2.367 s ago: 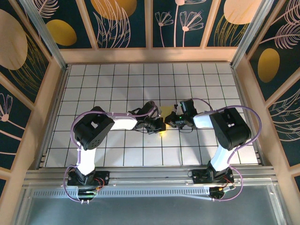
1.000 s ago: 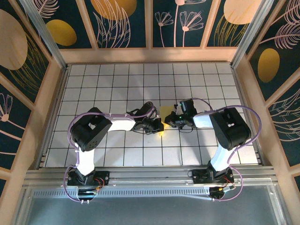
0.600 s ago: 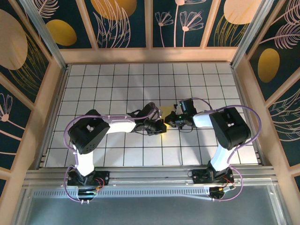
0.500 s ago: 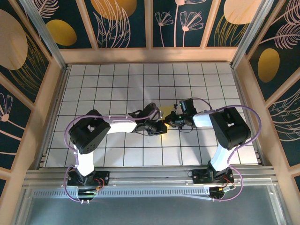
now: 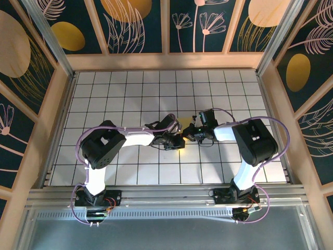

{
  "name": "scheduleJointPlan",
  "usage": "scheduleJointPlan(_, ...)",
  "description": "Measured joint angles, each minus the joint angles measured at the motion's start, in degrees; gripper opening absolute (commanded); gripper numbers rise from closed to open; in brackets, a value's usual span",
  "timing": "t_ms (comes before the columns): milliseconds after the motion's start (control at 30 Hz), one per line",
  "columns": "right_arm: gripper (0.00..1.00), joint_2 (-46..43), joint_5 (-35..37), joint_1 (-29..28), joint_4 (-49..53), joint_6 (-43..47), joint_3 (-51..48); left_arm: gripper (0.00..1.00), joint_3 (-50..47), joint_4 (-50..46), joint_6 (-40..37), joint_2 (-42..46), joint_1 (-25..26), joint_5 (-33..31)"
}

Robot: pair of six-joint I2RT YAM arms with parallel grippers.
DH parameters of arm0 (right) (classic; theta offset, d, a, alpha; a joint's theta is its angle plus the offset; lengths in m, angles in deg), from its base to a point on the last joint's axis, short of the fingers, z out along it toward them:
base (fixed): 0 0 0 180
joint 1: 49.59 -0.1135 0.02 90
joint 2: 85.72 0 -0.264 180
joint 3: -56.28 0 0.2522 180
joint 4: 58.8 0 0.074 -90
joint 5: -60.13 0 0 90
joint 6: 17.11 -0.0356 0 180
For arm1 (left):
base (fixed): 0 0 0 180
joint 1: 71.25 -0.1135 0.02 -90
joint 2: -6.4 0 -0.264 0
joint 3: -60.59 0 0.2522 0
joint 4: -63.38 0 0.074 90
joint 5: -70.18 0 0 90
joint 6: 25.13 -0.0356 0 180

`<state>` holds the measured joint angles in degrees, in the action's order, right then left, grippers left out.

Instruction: Fold a paper plane with a square sheet of paper (fold left side to right side)

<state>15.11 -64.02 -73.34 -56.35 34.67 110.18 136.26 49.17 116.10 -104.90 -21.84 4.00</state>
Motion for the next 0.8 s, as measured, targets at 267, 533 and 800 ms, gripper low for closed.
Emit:
scheduleJointPlan(267, 0.0, 0.26, 0.07, -0.07, 1.22, 0.81, 0.76, 0.01, 0.26, -1.01, -0.24, -0.09, 0.0, -1.4)
scheduleJointPlan(533, 0.0, 0.35, 0.72, -0.35, 2.34, 1.97, 1.4, 0.01, 0.26, -1.16, -0.37, -0.09, 0.0, -1.97)
scheduleJointPlan(800, 0.0, 0.39, 0.81, -0.42, 2.73, 2.14, 1.66, 0.01, 0.26, -1.18, -0.44, -0.09, 0.0, -2.03)
